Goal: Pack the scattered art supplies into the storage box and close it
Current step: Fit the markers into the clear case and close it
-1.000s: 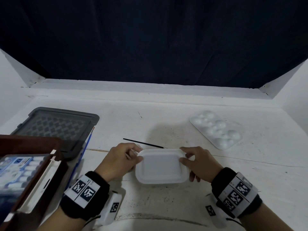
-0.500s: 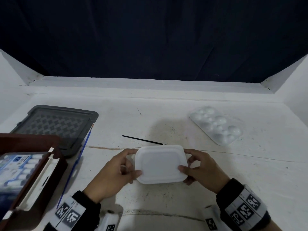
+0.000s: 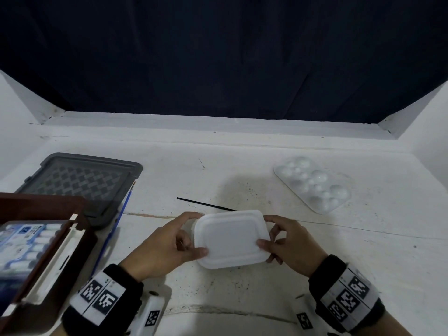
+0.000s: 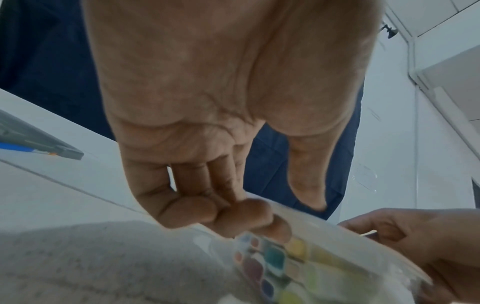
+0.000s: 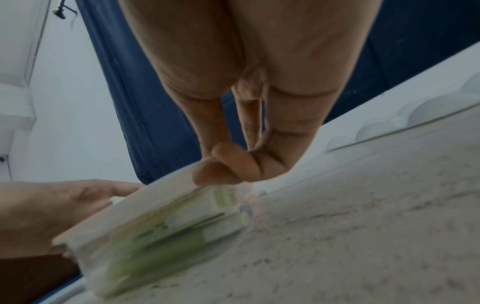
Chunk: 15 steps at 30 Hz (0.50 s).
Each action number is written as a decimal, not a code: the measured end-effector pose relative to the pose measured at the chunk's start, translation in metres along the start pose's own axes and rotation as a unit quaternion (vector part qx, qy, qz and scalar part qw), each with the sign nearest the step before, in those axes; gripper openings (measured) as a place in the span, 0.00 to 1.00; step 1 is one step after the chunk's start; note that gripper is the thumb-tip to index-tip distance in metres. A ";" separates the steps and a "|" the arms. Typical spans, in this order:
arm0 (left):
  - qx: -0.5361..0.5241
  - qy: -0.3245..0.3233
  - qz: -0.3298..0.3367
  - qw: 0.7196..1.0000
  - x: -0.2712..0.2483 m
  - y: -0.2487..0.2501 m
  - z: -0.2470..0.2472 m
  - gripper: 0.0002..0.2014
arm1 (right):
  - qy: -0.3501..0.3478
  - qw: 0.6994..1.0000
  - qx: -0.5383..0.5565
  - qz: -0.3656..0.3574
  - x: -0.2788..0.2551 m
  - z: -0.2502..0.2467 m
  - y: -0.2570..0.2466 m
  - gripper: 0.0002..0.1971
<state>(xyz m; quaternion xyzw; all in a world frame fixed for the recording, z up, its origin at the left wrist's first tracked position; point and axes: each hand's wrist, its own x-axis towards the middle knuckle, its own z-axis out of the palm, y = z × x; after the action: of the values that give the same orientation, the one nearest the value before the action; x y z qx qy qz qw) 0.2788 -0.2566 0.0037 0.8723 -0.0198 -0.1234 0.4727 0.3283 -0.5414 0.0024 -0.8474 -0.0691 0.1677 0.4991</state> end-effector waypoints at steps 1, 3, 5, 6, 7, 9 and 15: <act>-0.001 -0.003 -0.002 1.000 0.002 0.002 0.000 0.19 | 0.008 1.000 -0.021 -0.005 0.002 0.000 0.000 0.23; -0.031 0.011 -0.011 0.999 0.009 0.005 0.000 0.07 | 0.016 0.996 -0.089 -0.014 0.007 -0.002 0.001 0.20; -0.030 0.025 -0.021 0.999 0.016 0.006 0.000 0.03 | 0.024 0.991 -0.131 -0.019 0.013 -0.003 -0.005 0.12; -0.026 0.023 -0.025 0.999 0.018 0.006 -0.001 0.03 | 0.026 0.990 -0.137 -0.019 0.017 -0.004 -0.008 0.10; -0.026 0.019 -0.029 0.999 0.021 0.005 -0.001 0.04 | 0.026 0.989 -0.146 -0.020 0.022 -0.003 -0.010 0.12; -0.038 0.012 -0.038 0.998 0.026 0.004 -0.003 0.04 | 0.020 0.985 -0.171 -0.018 0.033 -0.002 -0.013 0.13; -0.053 -0.004 -0.052 0.997 0.033 -0.001 -0.004 0.05 | -0.023 0.986 -0.166 0.013 0.055 -0.006 -0.010 0.12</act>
<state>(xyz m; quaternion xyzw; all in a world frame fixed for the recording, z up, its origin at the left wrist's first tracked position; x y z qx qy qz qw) 0.3114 -0.2579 -0.0011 0.8454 0.0305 -0.1524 0.5111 0.3822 -0.5259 0.0016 -0.9154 -0.0966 0.1792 0.3472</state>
